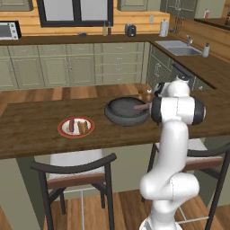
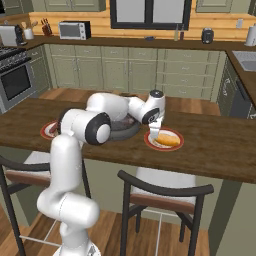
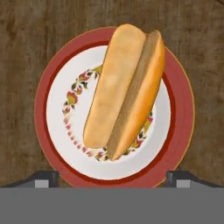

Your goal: Place one bun and one sausage from the bowl on each plate.

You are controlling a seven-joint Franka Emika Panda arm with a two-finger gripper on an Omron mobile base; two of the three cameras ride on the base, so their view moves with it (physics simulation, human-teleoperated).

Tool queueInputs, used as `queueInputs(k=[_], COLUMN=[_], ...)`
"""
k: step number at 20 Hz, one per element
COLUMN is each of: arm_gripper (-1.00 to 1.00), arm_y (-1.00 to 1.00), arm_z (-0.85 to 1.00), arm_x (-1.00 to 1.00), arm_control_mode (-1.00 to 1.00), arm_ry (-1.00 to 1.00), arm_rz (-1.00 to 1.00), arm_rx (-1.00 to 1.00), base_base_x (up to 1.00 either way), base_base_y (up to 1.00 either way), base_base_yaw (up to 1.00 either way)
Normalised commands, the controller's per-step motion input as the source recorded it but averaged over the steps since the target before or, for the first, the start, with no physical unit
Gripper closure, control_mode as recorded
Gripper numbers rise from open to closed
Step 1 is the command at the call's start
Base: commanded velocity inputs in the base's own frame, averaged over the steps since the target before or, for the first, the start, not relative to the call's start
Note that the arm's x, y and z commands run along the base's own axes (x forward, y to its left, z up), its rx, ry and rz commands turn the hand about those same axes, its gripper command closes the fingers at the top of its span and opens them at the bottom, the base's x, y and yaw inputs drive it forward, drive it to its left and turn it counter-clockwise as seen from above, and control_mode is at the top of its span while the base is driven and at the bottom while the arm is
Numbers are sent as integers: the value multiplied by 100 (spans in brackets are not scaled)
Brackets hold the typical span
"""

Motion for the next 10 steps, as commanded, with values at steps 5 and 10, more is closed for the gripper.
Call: queueInputs(k=[5, 10], arm_gripper=[-100, -100], arm_y=[78, 100], arm_z=[87, 77], arm_x=[-45, 18], arm_control_mode=[-100, -100], arm_ry=[-4, 7], arm_rz=[22, 23], arm_rx=[-8, -10], base_base_x=[0, 0], base_base_y=[0, 0], base_base_yaw=[0, 0])
